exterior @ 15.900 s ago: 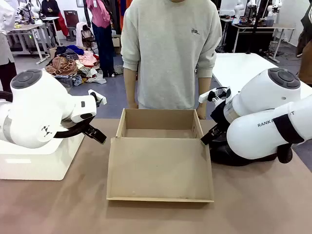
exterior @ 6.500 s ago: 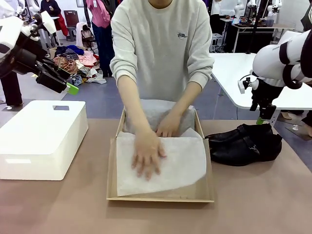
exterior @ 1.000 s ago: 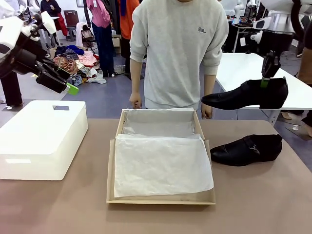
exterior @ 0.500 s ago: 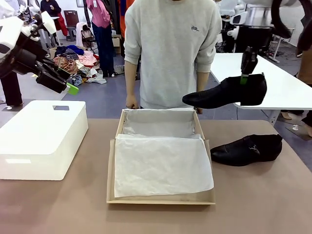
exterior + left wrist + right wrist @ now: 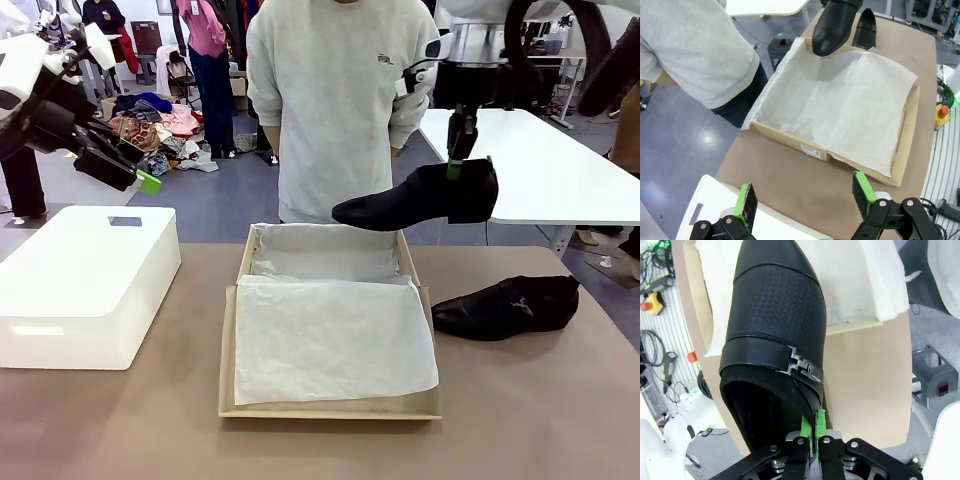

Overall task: Pack the shoes into the box.
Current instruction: Place one shoe of the Shoes into the Shoes Box.

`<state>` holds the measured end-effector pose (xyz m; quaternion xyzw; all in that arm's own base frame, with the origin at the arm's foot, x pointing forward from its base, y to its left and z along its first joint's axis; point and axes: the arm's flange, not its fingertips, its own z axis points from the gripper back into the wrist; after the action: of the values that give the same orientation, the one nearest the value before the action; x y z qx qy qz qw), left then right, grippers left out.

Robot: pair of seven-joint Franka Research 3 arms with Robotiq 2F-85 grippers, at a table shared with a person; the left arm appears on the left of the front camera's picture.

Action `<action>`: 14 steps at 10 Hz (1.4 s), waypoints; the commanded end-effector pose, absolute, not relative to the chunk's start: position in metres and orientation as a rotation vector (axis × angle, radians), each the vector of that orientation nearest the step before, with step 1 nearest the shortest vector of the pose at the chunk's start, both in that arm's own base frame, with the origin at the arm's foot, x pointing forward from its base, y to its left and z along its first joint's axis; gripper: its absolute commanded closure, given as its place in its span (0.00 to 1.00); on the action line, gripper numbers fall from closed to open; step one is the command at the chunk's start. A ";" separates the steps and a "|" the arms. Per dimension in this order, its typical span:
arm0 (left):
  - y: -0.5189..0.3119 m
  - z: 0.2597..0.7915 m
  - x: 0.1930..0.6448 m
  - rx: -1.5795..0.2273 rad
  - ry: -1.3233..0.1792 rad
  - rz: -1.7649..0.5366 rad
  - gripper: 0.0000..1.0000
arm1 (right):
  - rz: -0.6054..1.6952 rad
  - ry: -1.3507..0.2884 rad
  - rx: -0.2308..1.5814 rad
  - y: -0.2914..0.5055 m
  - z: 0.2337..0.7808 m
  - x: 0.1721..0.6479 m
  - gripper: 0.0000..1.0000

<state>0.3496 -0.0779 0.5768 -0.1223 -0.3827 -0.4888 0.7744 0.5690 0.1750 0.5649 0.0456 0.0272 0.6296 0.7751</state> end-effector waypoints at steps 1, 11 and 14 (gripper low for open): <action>-0.077 0.576 0.350 -0.278 -0.838 -1.075 0.00 | 1.348 0.029 0.116 0.187 0.569 0.574 1.00; -0.077 0.576 0.350 -0.278 -0.838 -1.075 0.00 | 1.375 -0.039 0.138 0.219 0.547 0.570 1.00; -0.077 0.576 0.350 -0.278 -0.838 -1.075 0.00 | 1.396 -0.034 0.145 0.244 0.528 0.572 1.00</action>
<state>0.3496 -0.0779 0.5768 -0.1222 -0.3827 -0.4888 0.7744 0.5754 0.2418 0.5327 0.0650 -0.0072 0.6535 0.7541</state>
